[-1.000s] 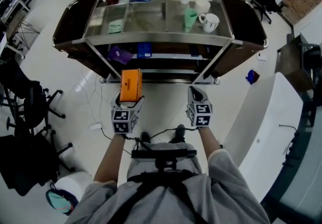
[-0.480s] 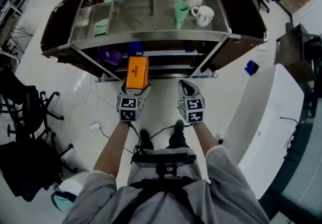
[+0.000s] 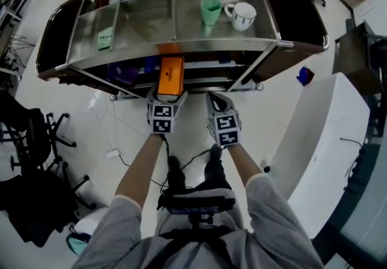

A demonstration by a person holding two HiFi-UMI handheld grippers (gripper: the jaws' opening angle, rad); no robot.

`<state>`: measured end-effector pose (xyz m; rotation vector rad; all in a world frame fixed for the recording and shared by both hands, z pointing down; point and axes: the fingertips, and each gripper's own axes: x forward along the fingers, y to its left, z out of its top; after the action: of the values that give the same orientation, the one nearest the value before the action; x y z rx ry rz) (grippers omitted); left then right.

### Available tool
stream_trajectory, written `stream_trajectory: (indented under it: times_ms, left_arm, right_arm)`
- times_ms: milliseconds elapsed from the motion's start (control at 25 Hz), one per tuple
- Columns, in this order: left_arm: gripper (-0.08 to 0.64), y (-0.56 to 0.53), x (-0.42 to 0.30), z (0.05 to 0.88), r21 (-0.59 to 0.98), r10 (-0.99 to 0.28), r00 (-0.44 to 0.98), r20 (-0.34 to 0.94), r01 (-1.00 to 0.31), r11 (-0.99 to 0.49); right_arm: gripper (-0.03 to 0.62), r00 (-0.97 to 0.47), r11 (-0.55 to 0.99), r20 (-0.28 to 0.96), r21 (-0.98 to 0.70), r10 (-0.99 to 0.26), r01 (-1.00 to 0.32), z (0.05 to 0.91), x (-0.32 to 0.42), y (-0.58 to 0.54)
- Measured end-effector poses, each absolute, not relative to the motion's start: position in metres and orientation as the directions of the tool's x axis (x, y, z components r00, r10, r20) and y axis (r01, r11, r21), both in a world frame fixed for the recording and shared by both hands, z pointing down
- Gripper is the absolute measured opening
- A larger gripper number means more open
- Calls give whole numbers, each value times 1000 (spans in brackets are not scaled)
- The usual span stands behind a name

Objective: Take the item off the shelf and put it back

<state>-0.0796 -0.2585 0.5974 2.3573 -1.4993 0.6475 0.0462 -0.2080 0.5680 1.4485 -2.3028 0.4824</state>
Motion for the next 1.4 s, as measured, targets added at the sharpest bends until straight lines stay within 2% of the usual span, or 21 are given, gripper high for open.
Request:
stream_trajectory:
  times_ms: [520, 720, 1400]
  left_arm:
    - [463, -339, -29, 635, -46, -792, 376, 481, -891, -452]
    - [463, -362, -24, 650, -60, -801, 368, 471, -893, -446]
    - [468, -402, -17, 676, -85, -833, 321, 450, -914, -398]
  right_arm:
    - [9, -409, 395, 494, -138, -767, -908, 607, 51, -260]
    - [9, -405, 367, 494, -178, -769, -913, 615, 52, -270]
    - [9, -385, 358, 519, -158, -763, -920, 646, 75, -273]
